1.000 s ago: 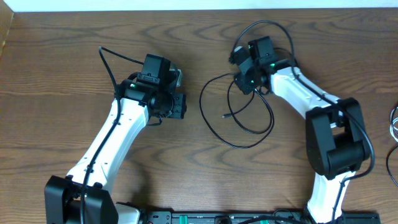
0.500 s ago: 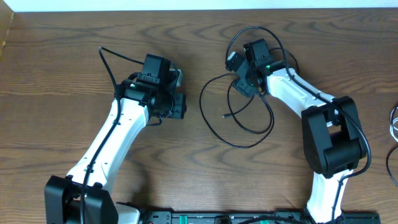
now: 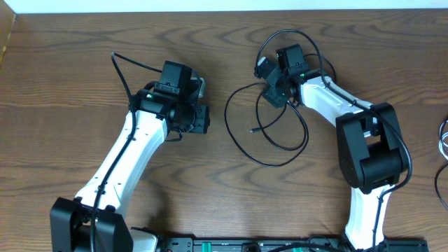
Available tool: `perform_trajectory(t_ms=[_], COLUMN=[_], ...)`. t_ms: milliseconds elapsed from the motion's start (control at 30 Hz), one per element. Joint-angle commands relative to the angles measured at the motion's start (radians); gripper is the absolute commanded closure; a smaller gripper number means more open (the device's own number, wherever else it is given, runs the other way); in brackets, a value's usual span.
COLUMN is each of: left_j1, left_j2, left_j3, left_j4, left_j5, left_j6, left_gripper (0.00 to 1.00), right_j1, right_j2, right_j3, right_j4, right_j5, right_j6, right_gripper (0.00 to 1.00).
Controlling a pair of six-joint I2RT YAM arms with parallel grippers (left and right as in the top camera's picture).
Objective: Untangle cables
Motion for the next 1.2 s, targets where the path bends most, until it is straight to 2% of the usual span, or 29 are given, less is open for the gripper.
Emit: perform_trajectory(t_ms=[0,33,67,133,267,400,533,633,733,833,867,933,1033,1167], left_j1=[0.003,0.003,0.003,0.003,0.003,0.003,0.003,0.003,0.003,0.003,0.003,0.003,0.003,0.003], left_j2=[-0.020,-0.020,-0.020,-0.020,-0.020,-0.020,-0.020,-0.020,-0.020,-0.020,-0.020,-0.020,-0.020,-0.020], left_j3=[-0.005,-0.005,-0.005,-0.005,-0.005,-0.005,-0.005,-0.005,-0.005,-0.005,-0.005,-0.005,-0.005,-0.005], left_j4=[0.001,0.002,0.002,0.002,0.002,0.002,0.002,0.001,0.001,0.001,0.001,0.000,-0.002,-0.003], left_j5=[-0.010,-0.010,-0.010,-0.010,-0.010,-0.010,-0.010,-0.008,-0.002,-0.002,-0.002,-0.002,-0.002,-0.002], left_j6=[-0.009,-0.009,-0.008,-0.008,-0.009,-0.009,-0.009,-0.009,-0.009,-0.009,-0.009,-0.009,-0.009,-0.009], left_gripper=[0.49,0.49,0.49,0.49,0.49,0.49,0.49,0.49,0.49,0.49,0.49,0.49,0.49,0.49], right_j1=[-0.016,-0.023,-0.031,-0.041,-0.044,-0.047,-0.046,-0.046,-0.046,-0.043,-0.042,-0.040,-0.037,-0.029], right_j2=[0.042,0.042,0.042,0.042,0.042,0.042,0.042,0.042,0.044,0.044,0.044,0.044,0.045,0.055], right_j3=[-0.002,0.000,0.000,0.003,0.017,0.084,0.173,0.192,0.189,0.189,0.189,0.189,0.189,0.187], right_j4=[-0.003,-0.003,-0.006,-0.040,-0.116,-0.274,-0.496,-0.575,-0.589,-0.554,-0.530,-0.499,-0.474,-0.474], right_j5=[-0.082,-0.088,-0.092,-0.117,-0.068,-0.013,-0.014,-0.014,-0.013,-0.002,0.010,0.028,0.044,0.089], right_j6=[0.229,0.309,0.384,0.430,0.406,0.320,0.269,0.273,0.287,0.356,0.384,0.435,0.492,0.497], right_gripper=[0.35,0.35,0.39,0.48,0.47,0.39,0.37,0.37,0.40,0.49,0.55,0.59,0.59,0.56])
